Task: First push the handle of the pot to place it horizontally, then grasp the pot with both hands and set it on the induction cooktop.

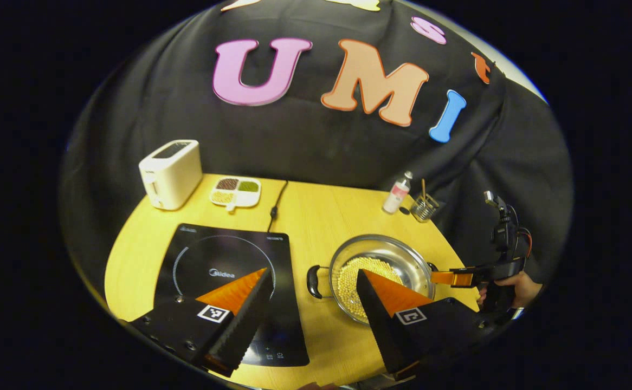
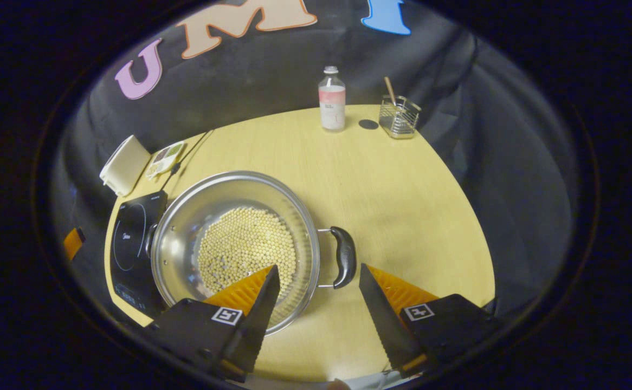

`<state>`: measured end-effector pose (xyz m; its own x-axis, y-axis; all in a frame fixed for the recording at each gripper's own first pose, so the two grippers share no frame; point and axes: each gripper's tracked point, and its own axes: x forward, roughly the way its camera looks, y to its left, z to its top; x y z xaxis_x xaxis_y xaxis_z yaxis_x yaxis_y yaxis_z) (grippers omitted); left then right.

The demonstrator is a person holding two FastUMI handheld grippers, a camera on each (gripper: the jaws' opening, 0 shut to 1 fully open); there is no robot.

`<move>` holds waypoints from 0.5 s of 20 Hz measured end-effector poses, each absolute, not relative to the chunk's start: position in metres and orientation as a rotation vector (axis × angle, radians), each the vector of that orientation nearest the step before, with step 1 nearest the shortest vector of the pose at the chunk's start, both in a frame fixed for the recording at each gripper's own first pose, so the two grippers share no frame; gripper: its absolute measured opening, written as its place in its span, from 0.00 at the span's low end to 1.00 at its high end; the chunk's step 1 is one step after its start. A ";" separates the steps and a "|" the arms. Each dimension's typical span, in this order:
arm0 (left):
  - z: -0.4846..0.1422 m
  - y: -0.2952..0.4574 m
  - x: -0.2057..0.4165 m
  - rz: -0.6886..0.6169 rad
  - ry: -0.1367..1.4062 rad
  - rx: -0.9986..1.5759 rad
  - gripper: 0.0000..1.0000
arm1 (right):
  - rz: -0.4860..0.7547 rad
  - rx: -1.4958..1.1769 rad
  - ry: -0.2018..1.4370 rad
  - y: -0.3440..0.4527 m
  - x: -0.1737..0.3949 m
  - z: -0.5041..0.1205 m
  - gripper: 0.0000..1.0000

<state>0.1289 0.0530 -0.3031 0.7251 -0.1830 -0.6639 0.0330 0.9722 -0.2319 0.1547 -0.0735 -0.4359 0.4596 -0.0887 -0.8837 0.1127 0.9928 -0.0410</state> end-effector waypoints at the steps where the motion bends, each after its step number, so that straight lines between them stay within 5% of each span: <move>1: -0.311 0.054 0.134 -0.136 0.768 -0.211 0.95 | -0.127 0.018 1.086 -0.074 0.154 -0.436 0.83; 10: -0.382 0.021 0.149 -0.178 0.974 -0.275 0.94 | -0.119 0.043 1.144 -0.088 0.168 -0.458 0.83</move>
